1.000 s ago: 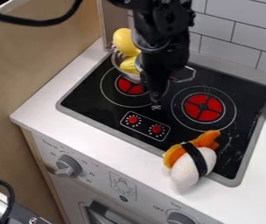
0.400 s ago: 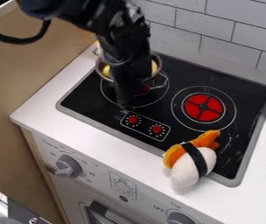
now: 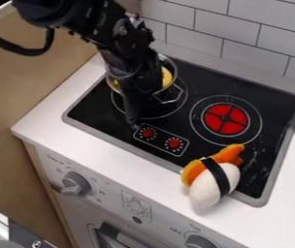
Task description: MOVE THE SILVER POT FROM THE RIGHT BURNER TO THE LEFT THE BURNER
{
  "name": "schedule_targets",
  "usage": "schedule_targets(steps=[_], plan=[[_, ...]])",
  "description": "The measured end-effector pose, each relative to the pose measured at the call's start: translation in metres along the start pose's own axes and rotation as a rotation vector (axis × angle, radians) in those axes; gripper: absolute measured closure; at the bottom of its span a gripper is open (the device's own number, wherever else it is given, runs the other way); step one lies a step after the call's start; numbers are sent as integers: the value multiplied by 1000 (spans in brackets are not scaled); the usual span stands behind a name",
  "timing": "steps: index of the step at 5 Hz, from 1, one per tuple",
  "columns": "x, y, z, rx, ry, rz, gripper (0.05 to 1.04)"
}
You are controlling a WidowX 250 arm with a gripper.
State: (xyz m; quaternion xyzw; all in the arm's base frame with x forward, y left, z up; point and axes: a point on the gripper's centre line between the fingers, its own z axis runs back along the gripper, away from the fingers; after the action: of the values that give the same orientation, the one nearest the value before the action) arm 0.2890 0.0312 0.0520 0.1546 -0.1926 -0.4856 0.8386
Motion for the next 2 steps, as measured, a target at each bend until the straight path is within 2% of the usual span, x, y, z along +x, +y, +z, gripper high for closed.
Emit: schedule_targets(steps=[1,2], plan=[[-2,-6,0,-40,27,10,841],[1,-6,5,-92,57,26,587]])
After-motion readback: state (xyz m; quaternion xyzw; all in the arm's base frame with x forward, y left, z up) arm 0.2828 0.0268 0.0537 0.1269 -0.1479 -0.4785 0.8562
